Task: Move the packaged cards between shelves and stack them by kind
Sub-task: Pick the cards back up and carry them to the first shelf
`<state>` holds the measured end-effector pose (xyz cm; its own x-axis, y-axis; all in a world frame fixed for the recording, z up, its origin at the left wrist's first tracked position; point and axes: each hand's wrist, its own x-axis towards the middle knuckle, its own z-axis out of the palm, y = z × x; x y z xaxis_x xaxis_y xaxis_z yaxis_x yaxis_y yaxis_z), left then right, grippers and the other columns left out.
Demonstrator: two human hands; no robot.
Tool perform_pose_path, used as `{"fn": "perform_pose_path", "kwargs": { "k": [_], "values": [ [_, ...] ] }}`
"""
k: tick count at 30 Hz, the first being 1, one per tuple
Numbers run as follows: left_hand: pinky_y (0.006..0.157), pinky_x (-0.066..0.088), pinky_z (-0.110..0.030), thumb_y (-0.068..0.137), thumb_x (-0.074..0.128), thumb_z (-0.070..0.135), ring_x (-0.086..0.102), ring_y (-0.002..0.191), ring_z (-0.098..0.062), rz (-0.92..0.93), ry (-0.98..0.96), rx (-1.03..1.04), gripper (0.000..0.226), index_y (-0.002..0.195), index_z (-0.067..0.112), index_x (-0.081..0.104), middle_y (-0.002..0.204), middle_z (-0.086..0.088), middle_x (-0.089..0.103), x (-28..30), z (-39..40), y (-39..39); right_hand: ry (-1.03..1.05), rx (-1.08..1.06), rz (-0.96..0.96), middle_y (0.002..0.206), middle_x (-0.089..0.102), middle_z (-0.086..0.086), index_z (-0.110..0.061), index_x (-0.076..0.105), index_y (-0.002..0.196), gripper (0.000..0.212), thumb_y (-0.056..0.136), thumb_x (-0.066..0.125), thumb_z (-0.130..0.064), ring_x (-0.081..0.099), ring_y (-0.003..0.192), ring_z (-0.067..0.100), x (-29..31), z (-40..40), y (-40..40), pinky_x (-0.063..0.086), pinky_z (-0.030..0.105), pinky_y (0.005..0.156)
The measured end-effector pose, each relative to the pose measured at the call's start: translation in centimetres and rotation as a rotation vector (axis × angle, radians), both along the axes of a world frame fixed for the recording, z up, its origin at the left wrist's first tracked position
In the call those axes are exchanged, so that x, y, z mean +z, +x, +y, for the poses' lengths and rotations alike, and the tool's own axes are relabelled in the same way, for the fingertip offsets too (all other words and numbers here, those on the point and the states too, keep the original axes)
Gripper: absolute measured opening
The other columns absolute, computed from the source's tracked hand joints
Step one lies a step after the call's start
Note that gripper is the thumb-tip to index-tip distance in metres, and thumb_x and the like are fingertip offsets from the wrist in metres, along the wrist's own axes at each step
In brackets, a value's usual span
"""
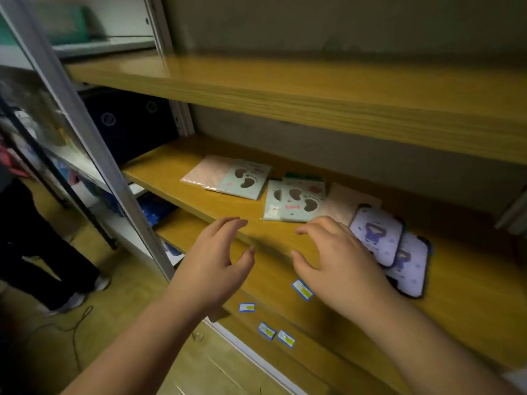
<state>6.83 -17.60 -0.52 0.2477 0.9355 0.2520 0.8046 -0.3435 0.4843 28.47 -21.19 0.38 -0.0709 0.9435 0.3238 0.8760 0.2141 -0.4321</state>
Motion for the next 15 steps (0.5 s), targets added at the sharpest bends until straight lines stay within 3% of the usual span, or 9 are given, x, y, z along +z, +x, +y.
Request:
{"fn": "perform_pose_path", "kwargs": {
  "k": [4, 9, 12, 15],
  "values": [
    [0.095, 0.05, -0.032, 0.095, 0.056, 0.047, 0.059, 0.112, -0.017, -0.044, -0.011, -0.036, 0.055, 0.147, 0.031, 0.043, 0.149, 0.015, 0.044, -1.1, 5.2, -2.5, -0.015, -0.042, -0.035, 0.123, 0.055, -0.012, -0.03, 0.059, 0.126, 0.038, 0.09, 0.058, -0.044, 0.05, 0.117, 0.012, -0.5, 4.0, -2.0, 0.046, 0.036, 0.099],
    [0.093, 0.042, -0.026, 0.093, 0.051, 0.052, 0.047, 0.128, -0.009, 0.009, 0.01, -0.122, 0.057, 0.146, 0.033, 0.042, 0.146, 0.012, 0.049, -1.9, 13.0, -5.6, -0.022, -0.169, -0.028, 0.119, 0.055, -0.013, -0.03, 0.06, 0.126, 0.037, 0.091, 0.059, -0.043, 0.051, 0.112, 0.009, -1.2, 7.7, -4.8, 0.044, 0.03, 0.093],
    [0.098, 0.046, -0.04, 0.096, 0.048, 0.046, 0.052, 0.128, -0.026, 0.167, 0.058, -0.041, 0.056, 0.145, 0.021, 0.046, 0.144, -0.003, 0.055, -1.7, 19.1, -7.0, -0.056, -0.202, -0.059, 0.12, 0.055, -0.013, -0.029, 0.06, 0.126, 0.036, 0.092, 0.059, -0.042, 0.05, 0.112, 0.008, -1.7, 9.7, -6.3, 0.04, 0.024, 0.09],
    [0.088, 0.046, -0.043, 0.098, 0.042, 0.05, 0.056, 0.117, -0.037, 0.283, -0.072, 0.06, 0.056, 0.143, 0.017, 0.045, 0.142, -0.013, 0.053, -1.4, 23.9, -7.1, -0.055, -0.265, -0.052, 0.122, 0.057, -0.012, -0.028, 0.06, 0.127, 0.037, 0.092, 0.059, -0.041, 0.05, 0.115, 0.009, -2.0, 11.1, -7.4, 0.037, 0.023, 0.089]
  ]
}}
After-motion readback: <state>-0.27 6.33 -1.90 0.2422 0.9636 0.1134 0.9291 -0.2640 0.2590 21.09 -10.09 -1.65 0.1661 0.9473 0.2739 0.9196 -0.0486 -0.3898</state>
